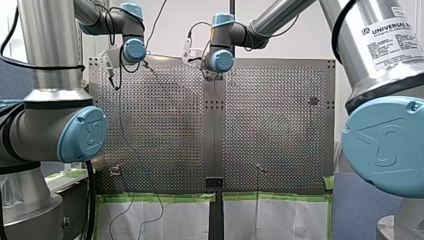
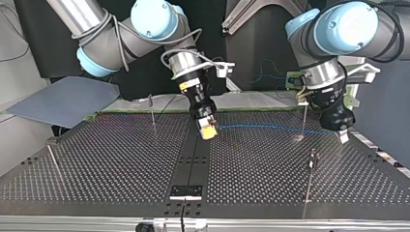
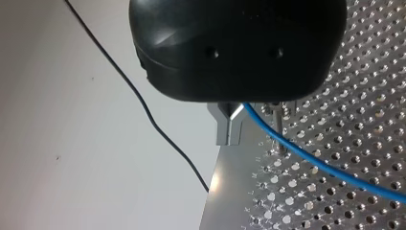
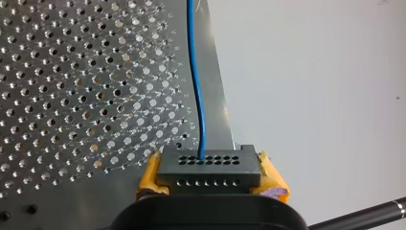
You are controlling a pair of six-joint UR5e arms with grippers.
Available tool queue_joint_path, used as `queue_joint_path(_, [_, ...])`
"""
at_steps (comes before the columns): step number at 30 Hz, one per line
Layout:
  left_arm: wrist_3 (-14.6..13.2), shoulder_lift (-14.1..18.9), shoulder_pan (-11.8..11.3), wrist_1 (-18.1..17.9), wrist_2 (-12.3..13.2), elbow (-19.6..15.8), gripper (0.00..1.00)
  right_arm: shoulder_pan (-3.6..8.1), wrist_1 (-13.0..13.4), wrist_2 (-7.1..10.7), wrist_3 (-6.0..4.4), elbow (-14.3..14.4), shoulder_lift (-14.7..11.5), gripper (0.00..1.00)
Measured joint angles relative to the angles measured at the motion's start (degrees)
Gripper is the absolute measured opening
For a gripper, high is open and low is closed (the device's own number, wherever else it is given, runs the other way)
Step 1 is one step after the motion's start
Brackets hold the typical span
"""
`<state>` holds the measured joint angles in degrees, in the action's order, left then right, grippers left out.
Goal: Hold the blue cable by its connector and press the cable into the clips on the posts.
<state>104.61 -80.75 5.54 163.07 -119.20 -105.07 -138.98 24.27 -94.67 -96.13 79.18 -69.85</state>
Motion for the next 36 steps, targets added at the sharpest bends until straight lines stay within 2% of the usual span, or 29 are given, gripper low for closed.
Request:
queue_joint_path(8, [1.0,-2.0,-1.3,1.3,2.5,1.5,0.0,-0.95,0.0,-0.54,-0.1,-1.1,0.6,0.0])
queue_joint_path(16, [1.3,-3.9,-2.0,1.2,4.4,1.5,0.0,-1.81,-0.8,-0.65,-0.08,-2.7,3.4,0.0])
queue_joint_path(24, [1.2,-7.0,-2.8,0.7,5.8,1.6,0.0,-1.3,-1.2,-0.66,-0.19,-2.8,3.8,0.0])
queue_joint_path(30, [1.5,-7.2,-3.9,-0.5,6.1,1.6,0.0,-0.86,-1.2,-0.44,-0.22,-3.0,3.8,0.0])
queue_joint_path(36, [1.8,-7.3,-4.5,-0.6,5.9,1.6,0.0,-0.42,-1.3,0.57,-0.23,-3.6,3.9,0.0])
